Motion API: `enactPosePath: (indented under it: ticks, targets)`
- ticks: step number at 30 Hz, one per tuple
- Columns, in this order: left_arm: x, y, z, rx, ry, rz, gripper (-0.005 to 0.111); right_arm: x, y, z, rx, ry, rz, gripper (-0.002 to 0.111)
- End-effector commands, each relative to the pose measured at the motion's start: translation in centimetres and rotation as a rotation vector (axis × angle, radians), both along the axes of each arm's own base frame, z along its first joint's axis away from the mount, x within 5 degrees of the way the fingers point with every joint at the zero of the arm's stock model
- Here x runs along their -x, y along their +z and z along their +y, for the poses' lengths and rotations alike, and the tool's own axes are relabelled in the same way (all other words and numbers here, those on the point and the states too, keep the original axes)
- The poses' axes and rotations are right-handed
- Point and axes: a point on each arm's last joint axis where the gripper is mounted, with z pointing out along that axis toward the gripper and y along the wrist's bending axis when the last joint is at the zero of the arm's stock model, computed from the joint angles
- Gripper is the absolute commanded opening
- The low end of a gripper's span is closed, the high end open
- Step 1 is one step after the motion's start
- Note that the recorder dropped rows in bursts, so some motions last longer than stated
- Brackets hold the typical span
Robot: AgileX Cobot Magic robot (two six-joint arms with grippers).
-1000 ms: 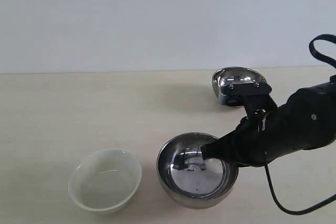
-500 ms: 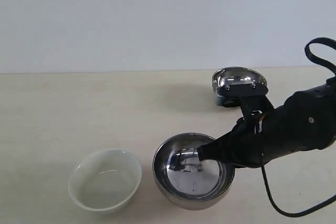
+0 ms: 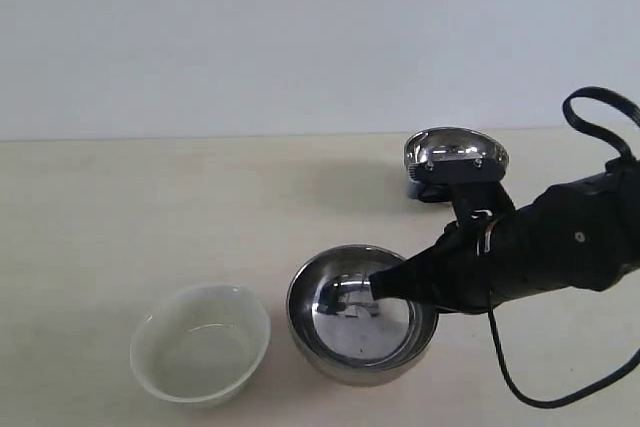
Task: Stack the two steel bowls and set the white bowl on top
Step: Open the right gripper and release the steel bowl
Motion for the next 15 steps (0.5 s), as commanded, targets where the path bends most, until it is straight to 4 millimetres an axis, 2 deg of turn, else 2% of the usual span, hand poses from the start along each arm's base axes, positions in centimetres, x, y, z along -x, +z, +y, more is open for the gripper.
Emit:
enactPosePath:
  ticks: [1, 10, 15]
  targets:
    - [0.0, -0.1, 0.0, 0.014, 0.002, -0.001, 0.004, 0.1, 0.9, 0.0, -0.001, 0.015, -0.018, 0.0]
    - [0.0, -0.1, 0.0, 0.014, 0.002, -0.001, 0.004, 0.1, 0.3, 0.0, 0.021, 0.035, -0.011, 0.0]
    - [0.0, -0.1, 0.0, 0.014, 0.002, -0.001, 0.004, -0.2, -1.3, 0.1, 0.05, 0.045, 0.023, 0.0]
